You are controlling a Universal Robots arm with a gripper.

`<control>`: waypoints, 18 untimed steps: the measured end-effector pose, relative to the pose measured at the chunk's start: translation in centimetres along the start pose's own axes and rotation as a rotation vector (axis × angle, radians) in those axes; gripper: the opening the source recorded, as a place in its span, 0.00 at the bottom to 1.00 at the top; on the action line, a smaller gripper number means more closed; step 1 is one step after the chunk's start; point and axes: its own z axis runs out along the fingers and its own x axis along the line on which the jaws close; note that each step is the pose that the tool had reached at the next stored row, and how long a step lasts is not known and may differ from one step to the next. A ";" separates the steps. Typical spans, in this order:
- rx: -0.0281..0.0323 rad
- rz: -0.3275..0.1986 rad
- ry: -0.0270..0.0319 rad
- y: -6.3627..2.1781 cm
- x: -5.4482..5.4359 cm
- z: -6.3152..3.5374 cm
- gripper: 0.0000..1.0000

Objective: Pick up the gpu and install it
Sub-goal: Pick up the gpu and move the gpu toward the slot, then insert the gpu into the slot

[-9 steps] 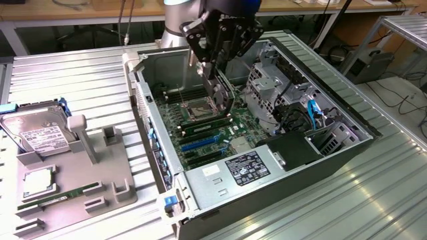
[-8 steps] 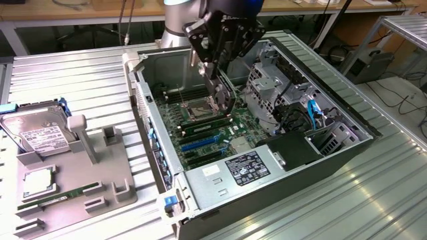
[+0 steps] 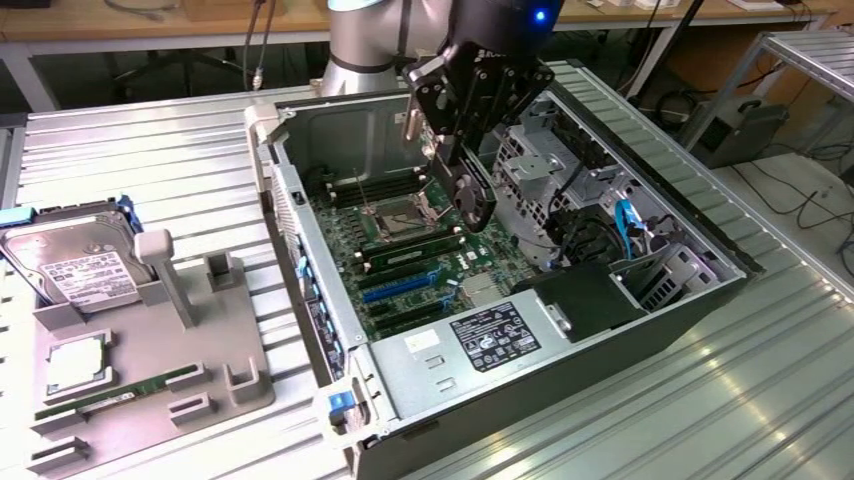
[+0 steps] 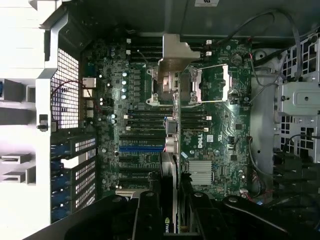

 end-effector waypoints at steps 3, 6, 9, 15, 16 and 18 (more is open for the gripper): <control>-0.0001 0.000 0.0000 0.00 0.0 0.00 0.26; 0.0000 0.000 0.0000 0.00 0.0 0.00 0.26; -0.0001 0.000 0.0000 0.00 0.0 0.00 0.26; -0.0001 0.000 0.0000 0.00 0.0 0.00 0.26; -0.0001 0.000 0.0000 0.00 0.0 0.01 0.26; -0.0001 0.000 0.0000 0.00 0.0 0.01 0.26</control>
